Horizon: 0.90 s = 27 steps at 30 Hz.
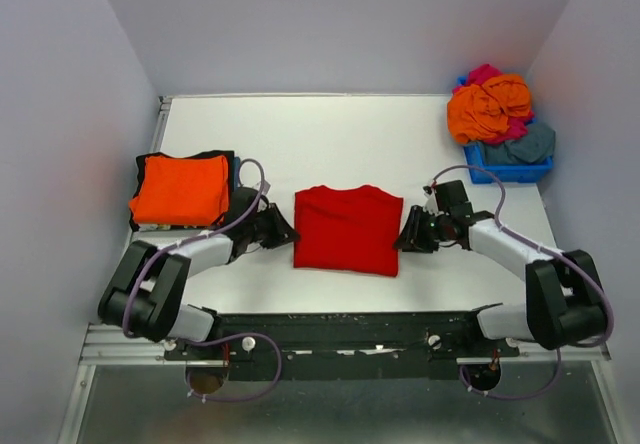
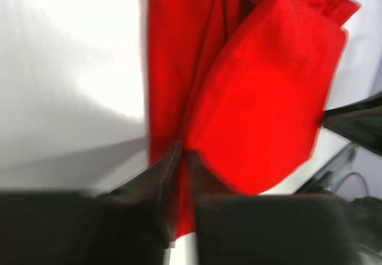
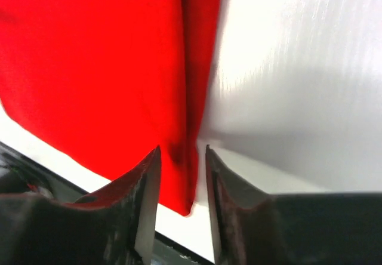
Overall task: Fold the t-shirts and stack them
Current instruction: Fold the long partially folded tshirt into a neat square
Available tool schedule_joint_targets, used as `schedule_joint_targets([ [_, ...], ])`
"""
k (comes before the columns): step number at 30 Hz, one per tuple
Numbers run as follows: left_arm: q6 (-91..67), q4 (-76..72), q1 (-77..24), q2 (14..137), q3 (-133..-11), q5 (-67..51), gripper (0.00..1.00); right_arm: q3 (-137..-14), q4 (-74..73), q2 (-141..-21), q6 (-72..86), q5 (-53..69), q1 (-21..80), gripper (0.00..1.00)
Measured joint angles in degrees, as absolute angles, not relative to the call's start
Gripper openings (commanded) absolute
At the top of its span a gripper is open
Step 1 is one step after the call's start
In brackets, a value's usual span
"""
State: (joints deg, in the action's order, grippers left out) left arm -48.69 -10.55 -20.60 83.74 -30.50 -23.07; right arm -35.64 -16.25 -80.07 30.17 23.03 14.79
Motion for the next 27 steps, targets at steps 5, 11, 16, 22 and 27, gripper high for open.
schedule_joint_targets([
  [5,-47.75,-4.75,-20.69,72.77,-24.32,-20.12,0.8,-34.5,-18.22,-71.61,29.36,19.97,14.79,0.48],
  [11,-43.92,1.61,-20.71,66.94,-30.2,-14.22,0.68,-38.52,-19.09,-73.67,28.18,17.3,14.79,0.43],
  [16,-42.35,-0.73,-20.71,69.49,-35.79,-13.26,0.63,-42.94,-18.0,-79.35,27.81,16.1,14.79,0.43],
  [22,-41.3,-3.4,-20.91,79.11,-40.95,-13.26,0.63,-45.93,-16.49,-85.78,27.55,15.51,14.79,0.42],
  [27,-40.88,-3.99,-21.54,84.62,-43.4,-13.34,0.61,-47.35,-15.81,-89.3,27.33,15.33,14.79,0.4],
])
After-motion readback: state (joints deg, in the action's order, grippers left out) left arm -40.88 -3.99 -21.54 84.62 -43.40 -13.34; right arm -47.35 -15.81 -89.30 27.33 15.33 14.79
